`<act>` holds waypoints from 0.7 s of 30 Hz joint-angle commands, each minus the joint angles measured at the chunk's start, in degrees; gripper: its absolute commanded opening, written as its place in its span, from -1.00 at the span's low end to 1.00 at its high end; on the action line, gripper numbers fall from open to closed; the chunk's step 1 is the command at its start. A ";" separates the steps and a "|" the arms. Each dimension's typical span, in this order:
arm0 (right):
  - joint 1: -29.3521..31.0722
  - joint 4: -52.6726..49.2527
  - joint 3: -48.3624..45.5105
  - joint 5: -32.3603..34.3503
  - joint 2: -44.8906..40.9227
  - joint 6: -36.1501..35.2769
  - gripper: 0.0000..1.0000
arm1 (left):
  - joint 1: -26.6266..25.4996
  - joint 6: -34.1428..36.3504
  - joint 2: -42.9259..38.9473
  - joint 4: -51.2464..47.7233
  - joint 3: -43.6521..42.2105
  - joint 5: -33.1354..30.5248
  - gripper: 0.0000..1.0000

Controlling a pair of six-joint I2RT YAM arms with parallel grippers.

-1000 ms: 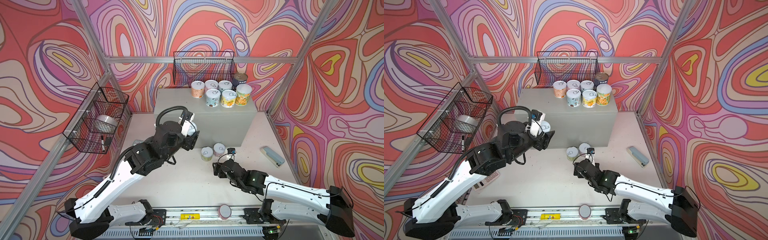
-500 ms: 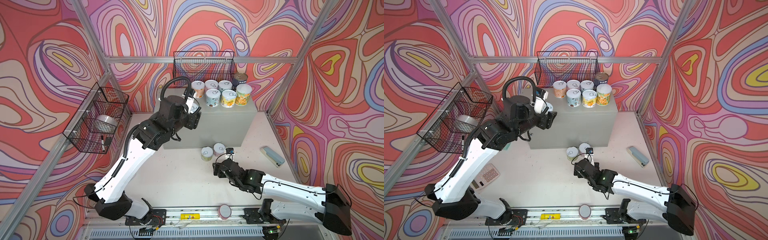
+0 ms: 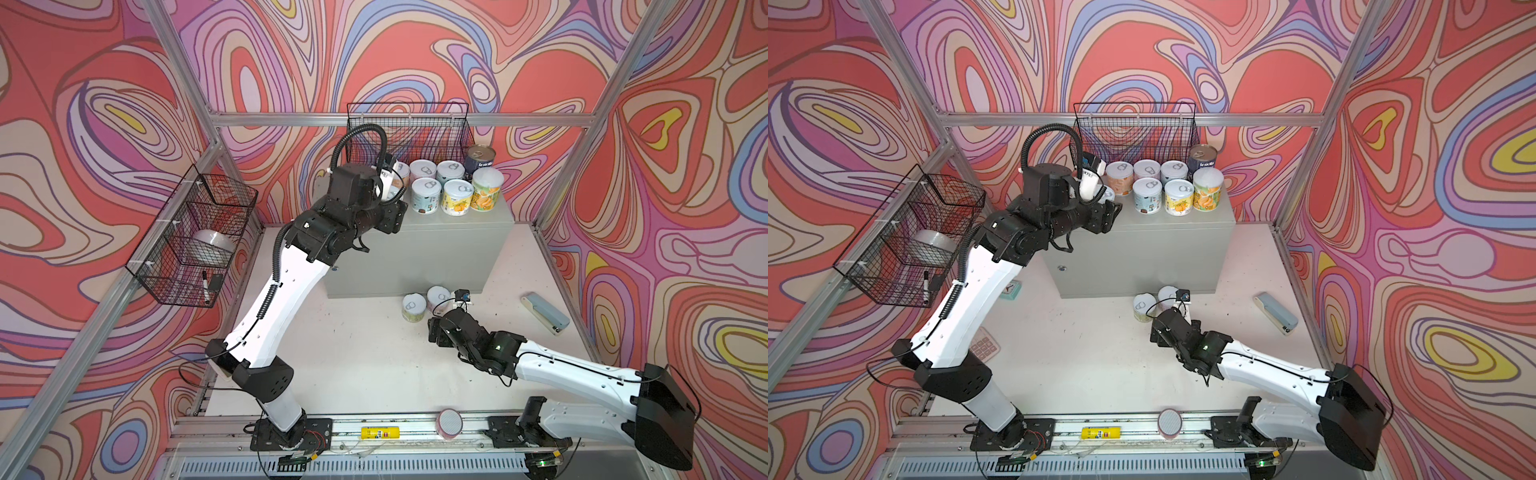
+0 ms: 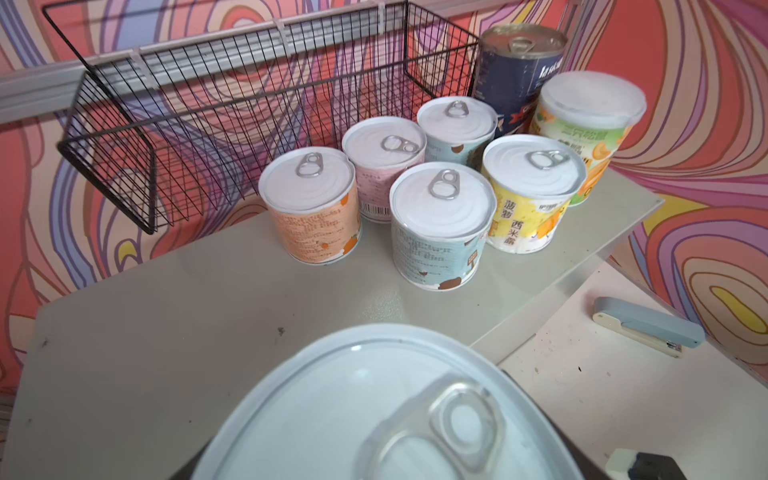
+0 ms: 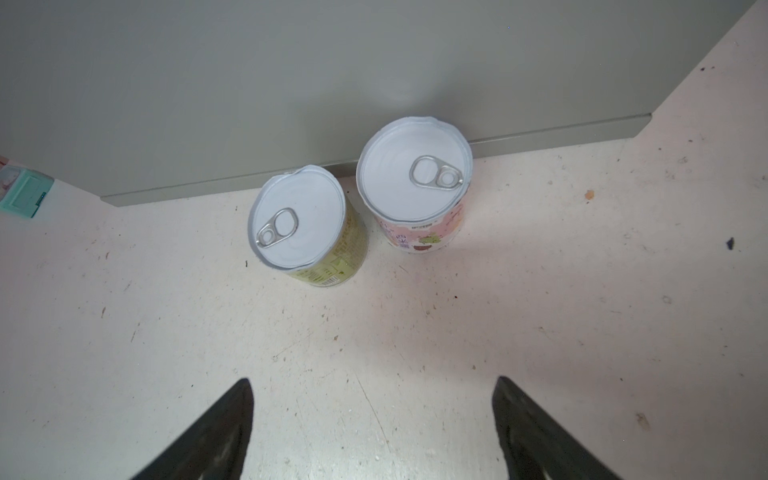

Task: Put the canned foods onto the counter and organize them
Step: 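Lift the yellow can with the left gripper up onto the cabinet top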

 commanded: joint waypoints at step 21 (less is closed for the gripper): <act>-4.00 0.13 3.97 -2.10 2.40 -1.75 0.86 | 6.79 -4.39 6.93 18.15 -4.76 5.70 -1.00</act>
